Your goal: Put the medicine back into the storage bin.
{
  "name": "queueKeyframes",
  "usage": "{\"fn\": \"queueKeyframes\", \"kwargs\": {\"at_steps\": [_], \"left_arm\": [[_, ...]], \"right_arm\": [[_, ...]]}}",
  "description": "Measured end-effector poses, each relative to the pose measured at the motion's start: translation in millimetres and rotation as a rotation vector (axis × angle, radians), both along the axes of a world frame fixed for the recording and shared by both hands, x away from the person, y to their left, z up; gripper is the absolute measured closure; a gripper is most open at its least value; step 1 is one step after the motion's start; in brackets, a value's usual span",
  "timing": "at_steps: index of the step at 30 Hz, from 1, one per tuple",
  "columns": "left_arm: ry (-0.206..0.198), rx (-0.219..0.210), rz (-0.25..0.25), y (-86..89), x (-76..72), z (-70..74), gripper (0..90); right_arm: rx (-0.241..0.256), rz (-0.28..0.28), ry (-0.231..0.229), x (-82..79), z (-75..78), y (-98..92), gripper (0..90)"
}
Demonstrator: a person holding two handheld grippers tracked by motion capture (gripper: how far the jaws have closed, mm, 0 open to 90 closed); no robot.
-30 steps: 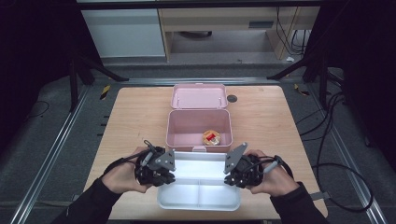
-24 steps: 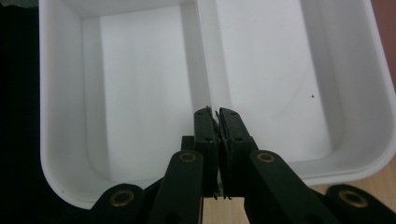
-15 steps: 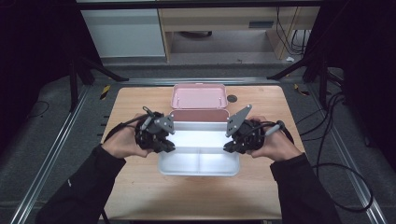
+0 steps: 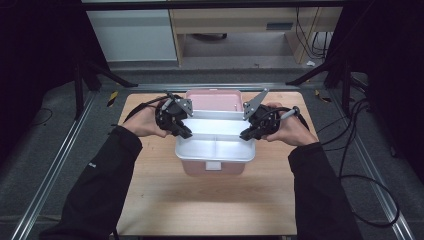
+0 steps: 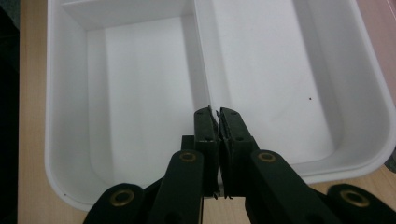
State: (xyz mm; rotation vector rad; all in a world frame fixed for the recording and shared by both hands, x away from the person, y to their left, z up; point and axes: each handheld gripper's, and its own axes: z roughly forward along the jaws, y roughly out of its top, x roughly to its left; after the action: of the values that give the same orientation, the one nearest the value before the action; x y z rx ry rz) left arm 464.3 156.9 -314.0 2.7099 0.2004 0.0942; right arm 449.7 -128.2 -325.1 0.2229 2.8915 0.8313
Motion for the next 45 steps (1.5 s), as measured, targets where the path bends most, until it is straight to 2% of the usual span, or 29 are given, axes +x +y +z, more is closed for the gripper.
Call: {"fn": "queueKeyframes", "kwargs": {"at_steps": [1, 4, 7, 9, 16, 22, 24, 27, 31, 38, 42, 45], "left_arm": [[0.000, 0.000, 0.000, 0.0, 0.0, 0.0, 84.8], [-0.001, 0.021, 0.002, 1.1, 14.4, -3.6, 84.8], [-0.003, 0.016, 0.008, 1.9, 21.3, -6.1, 84.8], [-0.004, 0.011, 0.013, 3.0, 28.6, -11.2, 84.8], [0.017, 0.034, 0.023, 3.5, 41.2, -26.3, 84.2], [0.035, 0.018, 0.030, 4.3, 42.3, -36.9, 84.1], [0.041, 0.045, 0.028, 1.8, 42.2, -41.2, 84.0], [0.049, 0.056, 0.030, 1.0, 40.1, -41.4, 84.2], [0.052, 0.075, 0.031, -0.5, 36.2, -44.8, 84.9], [0.076, 0.056, 0.048, 2.3, 40.2, -56.5, 84.4], [0.051, 0.087, 0.045, -1.9, 37.3, -58.9, 83.6], [0.037, 0.088, 0.063, -2.2, 35.1, -59.2, 82.7]], "right_arm": [[0.000, 0.005, 0.002, 3.8, -1.5, 0.7, 87.0], [-0.001, 0.005, 0.002, 15.5, -4.9, 3.0, 86.9], [-0.005, 0.007, 0.003, 22.4, -6.4, 5.2, 87.0], [-0.009, 0.005, 0.001, 32.8, -9.9, 6.3, 86.7], [-0.031, -0.005, 0.015, 43.5, -22.8, 11.7, 86.8], [-0.044, -0.010, 0.026, 46.5, -30.7, 13.0, 86.6], [-0.045, -0.006, 0.029, 46.0, -36.0, 12.8, 86.4], [-0.041, -0.004, 0.028, 46.3, -37.8, 12.9, 86.1], [-0.053, -0.003, 0.045, 46.9, -48.3, 14.8, 85.5], [-0.046, -0.021, 0.040, 45.0, -53.5, 14.3, 84.6], [-0.047, -0.049, 0.028, 41.8, -57.4, 15.4, 82.8], [-0.027, -0.076, 0.013, 38.8, -58.7, 14.2, 81.6]]}}
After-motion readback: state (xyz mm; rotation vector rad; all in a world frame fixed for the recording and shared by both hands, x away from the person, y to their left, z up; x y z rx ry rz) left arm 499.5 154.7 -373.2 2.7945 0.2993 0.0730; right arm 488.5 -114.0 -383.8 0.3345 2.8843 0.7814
